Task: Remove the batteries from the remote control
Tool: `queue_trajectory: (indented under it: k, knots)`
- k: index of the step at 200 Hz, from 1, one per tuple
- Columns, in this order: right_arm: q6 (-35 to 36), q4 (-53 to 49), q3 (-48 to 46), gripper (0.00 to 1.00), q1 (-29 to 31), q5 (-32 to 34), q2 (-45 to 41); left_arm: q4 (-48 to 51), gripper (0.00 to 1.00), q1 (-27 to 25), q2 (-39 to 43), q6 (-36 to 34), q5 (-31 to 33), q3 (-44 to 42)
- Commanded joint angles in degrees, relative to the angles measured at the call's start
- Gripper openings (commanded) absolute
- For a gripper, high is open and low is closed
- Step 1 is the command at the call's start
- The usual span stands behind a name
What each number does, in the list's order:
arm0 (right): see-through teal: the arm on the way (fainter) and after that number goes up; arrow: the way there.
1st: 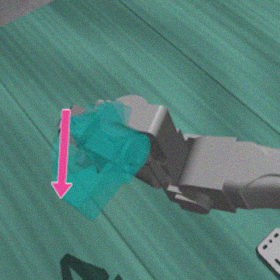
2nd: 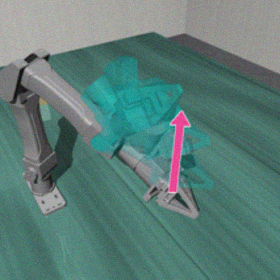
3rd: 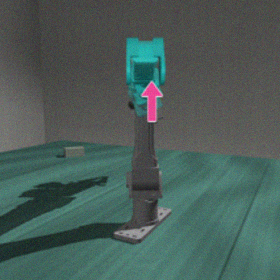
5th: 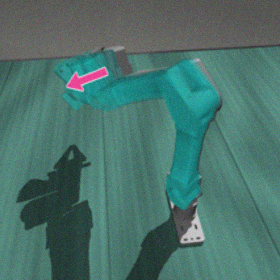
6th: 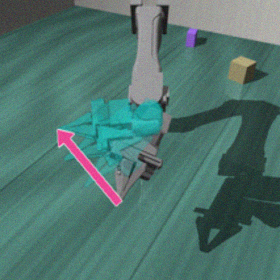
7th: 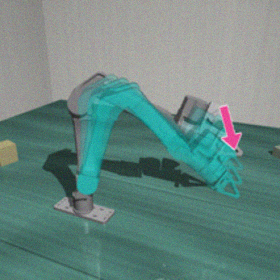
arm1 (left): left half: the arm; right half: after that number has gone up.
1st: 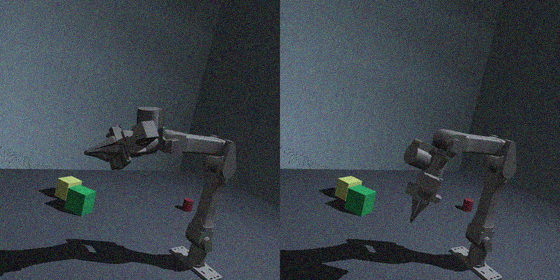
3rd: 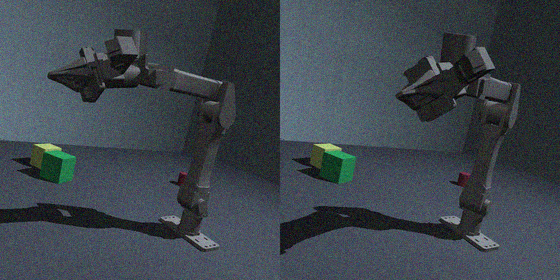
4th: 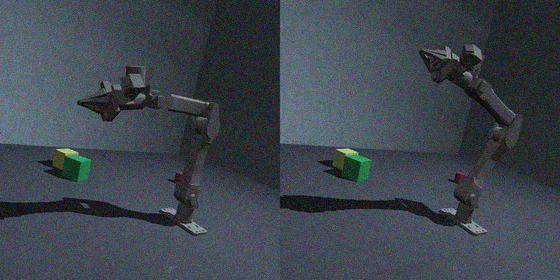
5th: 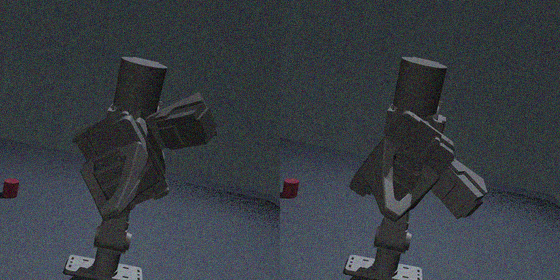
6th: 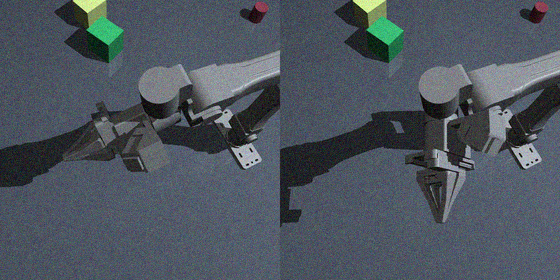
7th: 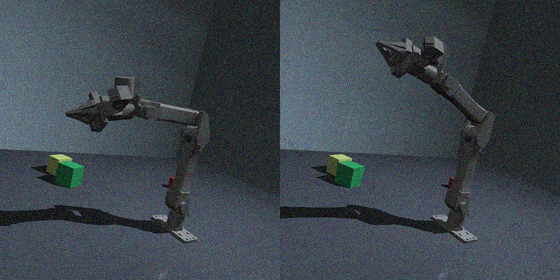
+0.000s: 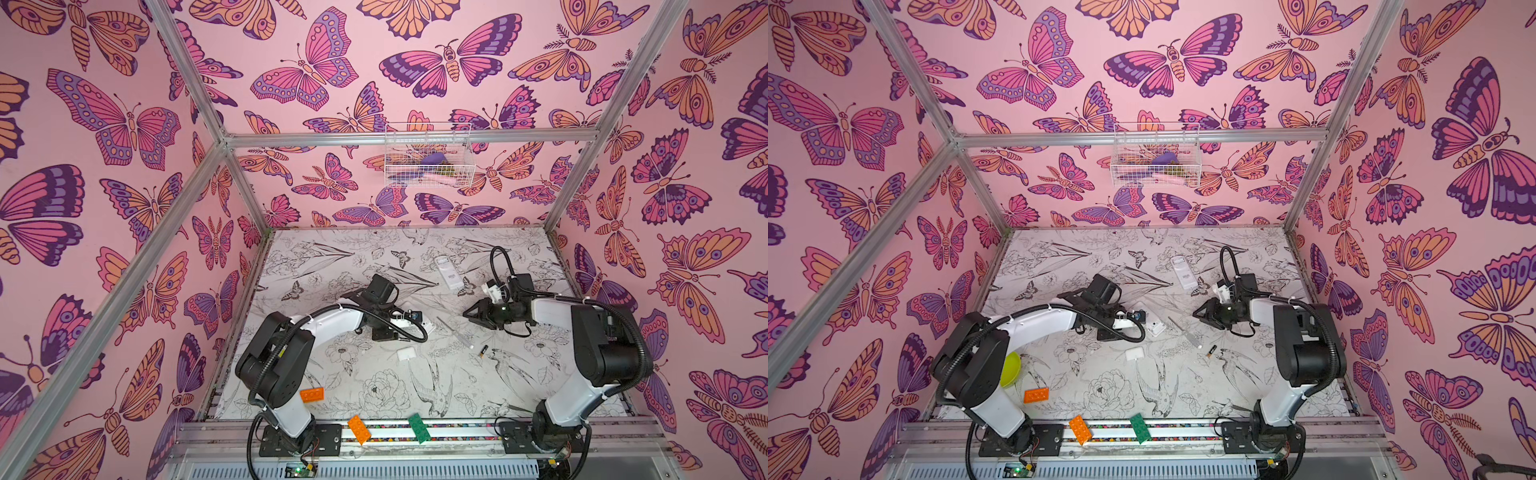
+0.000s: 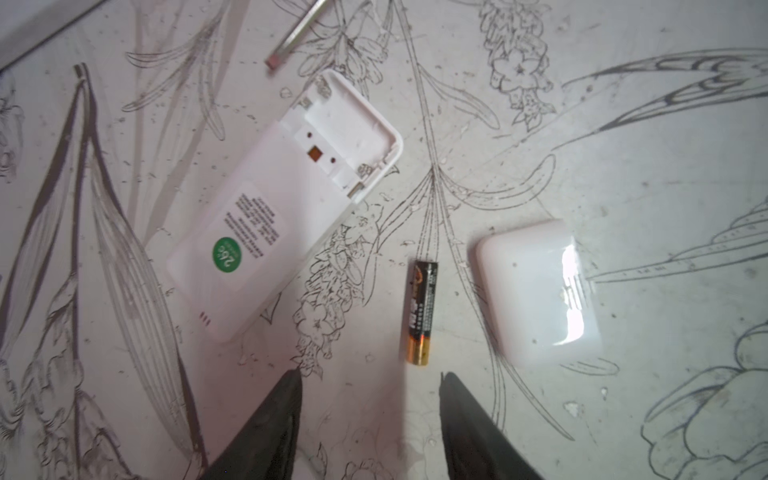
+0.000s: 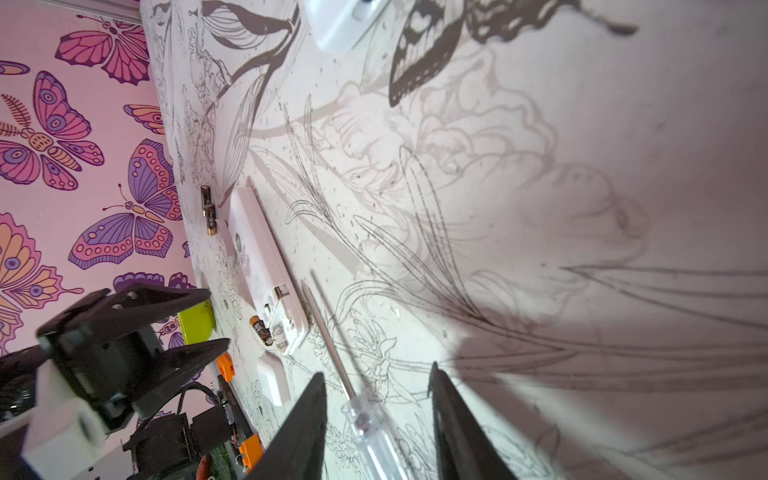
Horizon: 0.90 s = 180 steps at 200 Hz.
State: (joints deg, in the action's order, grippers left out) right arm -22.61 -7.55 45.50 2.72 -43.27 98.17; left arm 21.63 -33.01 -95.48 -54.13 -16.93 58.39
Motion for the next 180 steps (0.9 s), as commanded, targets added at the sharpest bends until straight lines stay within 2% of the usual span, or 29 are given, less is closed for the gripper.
queue_trajectory:
  k: [1,43,64,100,149,180]
  knots:
    - [1.29,-1.81,0.65,0.43,0.10,2.29,-1.14,2.33,0.64,3.18,2.39,5.55,-2.16,2.24]
    - [2.11,-2.17,1.11,0.46,0.04,4.69,-5.55,-0.34,0.80,10.17,5.19,12.64,-4.67,1.11]
    - [4.16,-3.72,1.46,0.50,0.01,8.43,-7.72,-3.35,0.88,12.91,6.21,16.06,-4.63,-0.39]
    - [6.48,-2.50,-0.52,0.56,0.04,12.61,-15.90,-8.29,0.94,17.39,7.38,21.20,-3.51,-2.71]
    - [10.51,-3.75,-1.38,0.66,-0.27,17.84,-21.33,-14.36,0.96,23.59,8.83,24.52,-4.54,-7.00]
    - [11.59,-2.62,-2.73,0.70,-0.55,23.08,-24.96,-19.31,0.99,27.31,9.20,29.70,-4.08,-9.92]
